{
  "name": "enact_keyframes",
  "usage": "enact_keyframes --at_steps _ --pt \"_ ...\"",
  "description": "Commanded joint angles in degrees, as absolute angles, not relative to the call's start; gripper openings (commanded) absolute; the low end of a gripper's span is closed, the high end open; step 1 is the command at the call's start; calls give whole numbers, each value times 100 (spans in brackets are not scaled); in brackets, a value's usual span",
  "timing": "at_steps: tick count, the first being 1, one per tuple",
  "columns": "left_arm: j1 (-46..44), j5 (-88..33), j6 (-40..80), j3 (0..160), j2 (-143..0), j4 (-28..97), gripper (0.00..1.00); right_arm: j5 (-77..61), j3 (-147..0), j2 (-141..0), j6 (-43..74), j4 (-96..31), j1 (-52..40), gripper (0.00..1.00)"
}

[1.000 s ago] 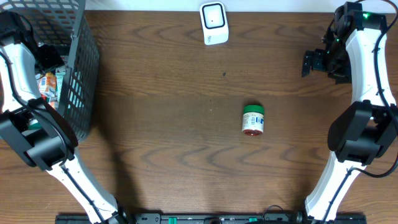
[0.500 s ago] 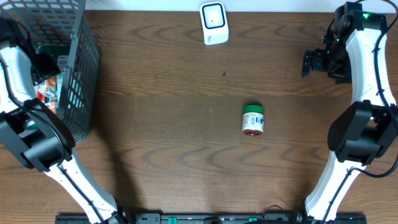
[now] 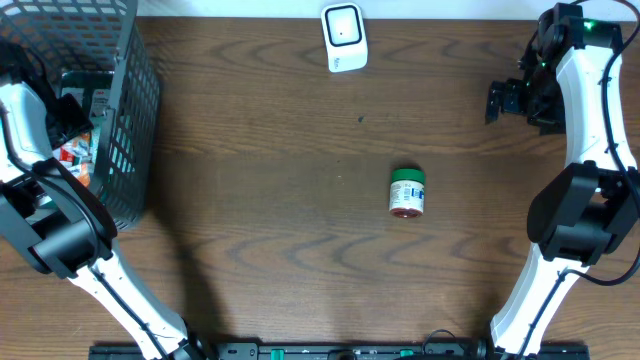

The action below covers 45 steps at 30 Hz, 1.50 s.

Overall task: Scan the item barcode
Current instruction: 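Reach the left gripper into the grey basket and grasp an orange packet, then carry the orange packet to the table beside the bottle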

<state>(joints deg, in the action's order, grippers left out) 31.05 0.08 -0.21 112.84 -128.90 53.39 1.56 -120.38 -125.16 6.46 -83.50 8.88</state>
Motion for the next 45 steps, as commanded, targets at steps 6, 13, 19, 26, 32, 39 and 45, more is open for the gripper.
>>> enact_keyframes --at_steps 6,13,19,26,32,39,45 --pt "3111 -108 -19 11299 -12855 5280 29 231 -12103 -12527 615 -8353 910 99" --pt "3111 -108 -16 11555 -12079 5092 28 231 -12103 -12527 613 -8353 913 99" --pt "3096 -110 556 11555 -10637 4950 28 231 -12103 -12527 613 -8350 906 99" --pt "2681 -943 1564 11552 -9074 5701 28 231 -12103 -12527 613 -8353 906 99" --pt "1411 -1437 1835 11546 -8691 6910 28 231 -12103 -12527 613 -8353 906 99" --pt "-819 -1431 2095 10774 -9035 7314 28 231 -12103 -12527 613 -8353 906 99" --pt "-2447 -1293 2517 9380 -9786 6372 28 231 -12103 -12527 613 -8353 902 99"
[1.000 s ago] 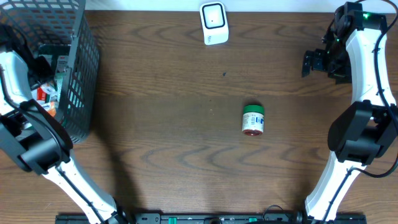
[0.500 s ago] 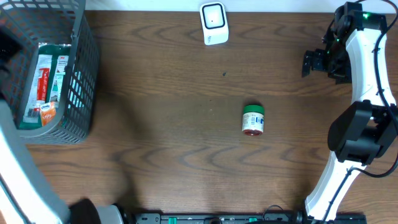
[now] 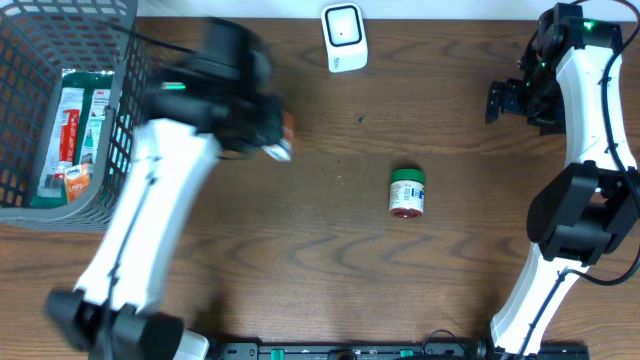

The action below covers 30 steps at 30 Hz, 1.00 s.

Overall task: Scan the item barcode
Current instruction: 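Carry the orange packet to the table beside the bottle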

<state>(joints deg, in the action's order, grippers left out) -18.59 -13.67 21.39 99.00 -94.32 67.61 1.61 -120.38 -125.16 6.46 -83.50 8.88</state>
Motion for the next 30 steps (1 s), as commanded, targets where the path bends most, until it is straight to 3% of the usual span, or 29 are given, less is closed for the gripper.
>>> enact_keyframes --at_steps 1,13,20,30 --pt "-2613 -1192 2574 9271 -9926 6224 28 231 -12103 -12527 613 -8353 902 99" --pt "-4187 -64 3170 9032 -11695 4904 28 231 -12103 -12527 613 -8353 902 99" --pt "-4493 283 3444 9032 -11797 4222 28 231 -12103 -12527 613 -8350 902 99" --pt "-4536 545 3439 8986 -11799 4185 31 231 -12103 -12527 613 -8353 895 99"
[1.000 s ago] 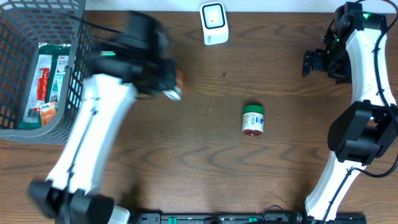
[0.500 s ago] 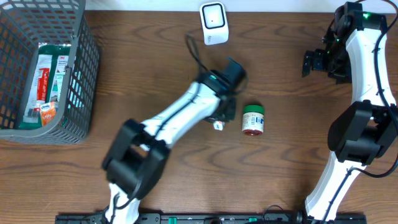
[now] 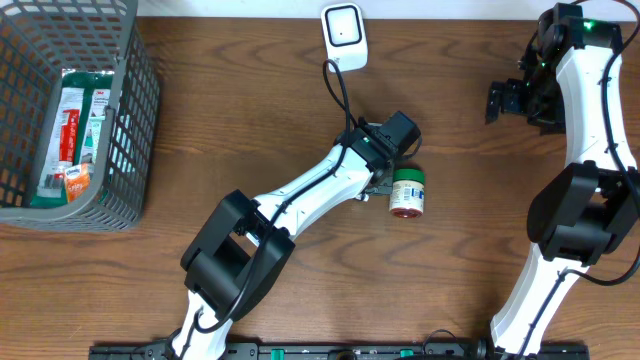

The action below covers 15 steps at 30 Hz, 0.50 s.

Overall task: Scan the item barcode
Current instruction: 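Carry the orange packet to the table beside the bottle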

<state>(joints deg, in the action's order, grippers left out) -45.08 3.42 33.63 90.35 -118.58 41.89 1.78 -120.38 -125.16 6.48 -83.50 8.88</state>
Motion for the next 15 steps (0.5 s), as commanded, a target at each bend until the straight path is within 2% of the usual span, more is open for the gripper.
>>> enact_keyframes --at_steps 1,6,8,10,15 --pt "-4560 545 3439 8967 -11799 4185 31 231 -12103 -12527 613 -8350 895 99" --pt "-4650 567 3437 8855 -11799 4104 31 231 -12103 -12527 613 -8353 895 99" --pt "-4654 563 3437 8851 -11799 4099 35 231 -12103 -12527 615 -8353 895 99" --pt "-4654 565 3437 8851 -11799 4101 42 231 -12103 -12527 613 -8353 895 99" --pt "-4654 561 3437 8851 -11799 4106 71 231 -12103 -12527 613 -8353 895 99"
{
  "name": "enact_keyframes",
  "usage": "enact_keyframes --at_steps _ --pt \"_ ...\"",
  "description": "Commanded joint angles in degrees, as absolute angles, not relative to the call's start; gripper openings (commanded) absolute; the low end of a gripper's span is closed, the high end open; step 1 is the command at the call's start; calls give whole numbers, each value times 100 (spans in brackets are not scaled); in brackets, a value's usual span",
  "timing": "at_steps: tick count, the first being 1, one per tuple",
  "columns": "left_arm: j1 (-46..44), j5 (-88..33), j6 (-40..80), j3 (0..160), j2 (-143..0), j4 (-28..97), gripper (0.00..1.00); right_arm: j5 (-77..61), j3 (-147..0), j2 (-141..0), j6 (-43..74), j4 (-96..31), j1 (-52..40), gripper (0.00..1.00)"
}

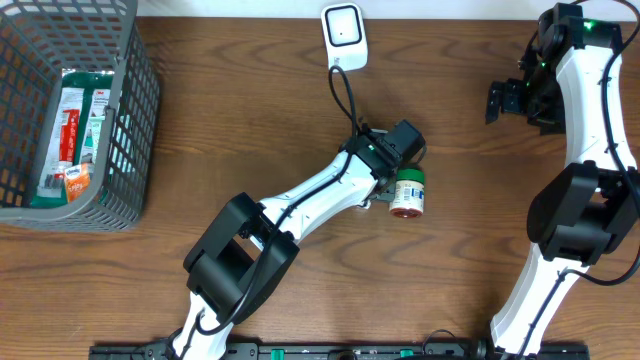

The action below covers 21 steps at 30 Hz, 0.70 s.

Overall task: Scan the item barcode
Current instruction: 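Carry the orange packet to the table beside the bottle, then release the packet on the table and return left gripper to basket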

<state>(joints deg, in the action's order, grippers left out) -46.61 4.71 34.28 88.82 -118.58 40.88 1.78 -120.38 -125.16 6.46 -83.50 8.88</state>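
A small white jar point(408, 196) with a green lid and a red base lies on its side mid-table. My left gripper point(390, 188) is right at the jar's lid end, on its left side. The wrist block point(405, 141) covers the fingers, so I cannot tell whether they are around the jar. The white barcode scanner point(344, 36) stands at the table's far edge, its window facing up. My right gripper point(497, 103) hovers at the far right, well away from the jar, with its fingers spread and nothing between them.
A grey wire basket point(120, 120) sits at the far left with several packaged items in it. The left arm point(310, 200) lies diagonally across the middle of the table, its cable looping up toward the scanner. The right arm point(590, 110) runs along the right edge.
My left gripper has shifted slightly right and nearer, pressing closer to the jar's lid end. The jar, scanner, basket and right arm are unchanged.
At first my left arm was down at the basket on the far left, with the jar alone mid-table. Then the arm was blurred, mid-table and clear of the basket. Later its gripper was at the jar's left side, where it still is.
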Motion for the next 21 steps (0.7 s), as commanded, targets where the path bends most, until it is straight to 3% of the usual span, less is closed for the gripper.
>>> enact_keyframes --at_steps 1,8,12,17,21 --pt "-4654 561 3437 8851 -11799 4106 72 231 -12103 -12527 613 -8353 895 99" --pt "-4598 572 2862 9144 -11690 4185 77 231 -12103 -12527 613 -8353 895 99" --pt "-4390 1081 2672 9898 -11397 4856 78 231 -12103 -12527 613 -8353 895 99" --pt "-3730 2506 2482 11107 -10750 5986 78 231 -12103 -12527 613 -8353 895 99" --pt "-2781 2921 2493 11424 -10033 6307 77 231 -12103 -12527 613 -8353 895 99"
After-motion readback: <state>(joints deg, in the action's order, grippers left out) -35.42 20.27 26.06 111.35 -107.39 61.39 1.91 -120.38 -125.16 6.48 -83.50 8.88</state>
